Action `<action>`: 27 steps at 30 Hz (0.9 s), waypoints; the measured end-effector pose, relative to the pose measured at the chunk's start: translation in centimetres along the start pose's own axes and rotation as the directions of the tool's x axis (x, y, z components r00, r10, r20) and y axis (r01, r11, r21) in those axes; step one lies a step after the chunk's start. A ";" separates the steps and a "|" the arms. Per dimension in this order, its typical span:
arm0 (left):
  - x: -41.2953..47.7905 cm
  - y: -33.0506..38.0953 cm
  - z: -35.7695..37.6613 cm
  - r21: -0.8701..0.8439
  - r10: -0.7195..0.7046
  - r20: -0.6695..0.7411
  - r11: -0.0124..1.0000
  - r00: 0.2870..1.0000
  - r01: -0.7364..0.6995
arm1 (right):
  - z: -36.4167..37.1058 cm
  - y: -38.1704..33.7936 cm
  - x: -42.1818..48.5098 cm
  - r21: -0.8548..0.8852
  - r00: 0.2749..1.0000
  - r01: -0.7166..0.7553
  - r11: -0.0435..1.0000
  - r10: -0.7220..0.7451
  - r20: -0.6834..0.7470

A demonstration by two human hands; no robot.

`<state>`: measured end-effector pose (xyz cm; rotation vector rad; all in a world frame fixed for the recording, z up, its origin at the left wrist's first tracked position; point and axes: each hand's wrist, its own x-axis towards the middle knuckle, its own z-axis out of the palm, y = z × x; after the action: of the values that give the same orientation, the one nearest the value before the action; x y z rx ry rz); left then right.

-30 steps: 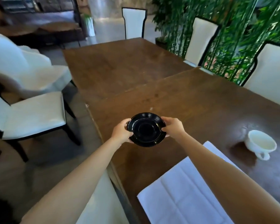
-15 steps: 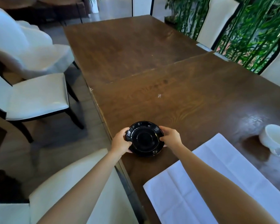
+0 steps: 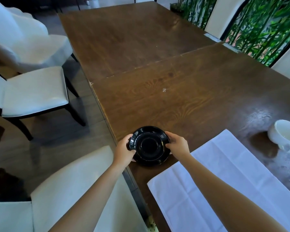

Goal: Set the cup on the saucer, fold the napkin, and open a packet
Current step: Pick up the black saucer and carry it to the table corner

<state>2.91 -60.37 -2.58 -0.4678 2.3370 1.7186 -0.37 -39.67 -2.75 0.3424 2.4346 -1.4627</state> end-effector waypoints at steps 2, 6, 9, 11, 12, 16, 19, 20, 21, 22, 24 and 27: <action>-0.1 -0.1 0.1 0.010 -0.007 0.006 1.000 1.000 0.007 | -0.1 0.1 -0.3 0.003 1.000 -0.003 1.000 0.003 0.016; -0.5 -0.3 0.2 0.066 0.033 0.007 0.997 0.999 -0.033 | -0.3 0.3 -0.7 -0.001 1.000 0.012 1.000 -0.012 0.027; -0.6 -0.3 0.2 0.135 0.080 0.005 0.988 0.997 -0.080 | -0.4 0.3 -0.8 -0.005 0.999 0.019 1.000 -0.018 0.028; -0.6 -0.1 0.2 0.182 0.104 0.008 0.978 0.995 -0.103 | -0.4 0.3 -0.8 0.005 0.999 0.013 1.000 -0.013 0.045; -0.6 0.0 0.2 0.207 0.121 0.010 0.971 0.993 -0.120 | -0.5 0.3 -0.9 0.017 0.998 0.007 1.000 -0.008 0.056; -0.5 0.2 0.1 0.294 0.127 0.006 0.948 0.992 -0.123 | -1.1 -0.1 -0.8 0.097 0.992 -0.052 0.994 0.041 0.116; -0.2 0.3 0.0 0.313 0.055 0.025 0.948 0.998 -0.060 | -1.8 -0.3 -0.7 0.081 0.981 -0.088 0.993 0.072 0.181; -0.1 0.4 0.0 0.325 0.044 0.030 0.944 0.999 -0.051 | -2.1 -0.4 -0.7 0.072 0.978 -0.096 0.993 0.080 0.195; -0.1 0.5 0.0 0.345 0.043 0.031 0.937 0.999 -0.051 | -2.3 -0.4 -0.7 0.066 0.975 -0.103 0.992 0.087 0.204; -0.1 0.6 0.0 0.380 0.046 0.028 0.924 0.999 -0.053 | -2.6 -0.5 -0.8 0.056 0.972 -0.107 0.993 0.093 0.214; 0.0 0.9 0.1 0.494 0.057 0.019 0.867 0.998 -0.059 | -3.2 -0.6 -0.9 0.020 0.966 -0.108 0.994 0.101 0.237; 0.1 2.1 0.2 0.608 0.077 0.034 0.790 0.996 -0.081 | -4.8 -0.8 -1.2 -0.022 0.964 -0.112 0.993 0.114 0.240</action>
<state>2.03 -59.58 -0.81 -0.2389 2.7436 0.8759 -0.09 -35.90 0.51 0.2794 2.1918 -1.3592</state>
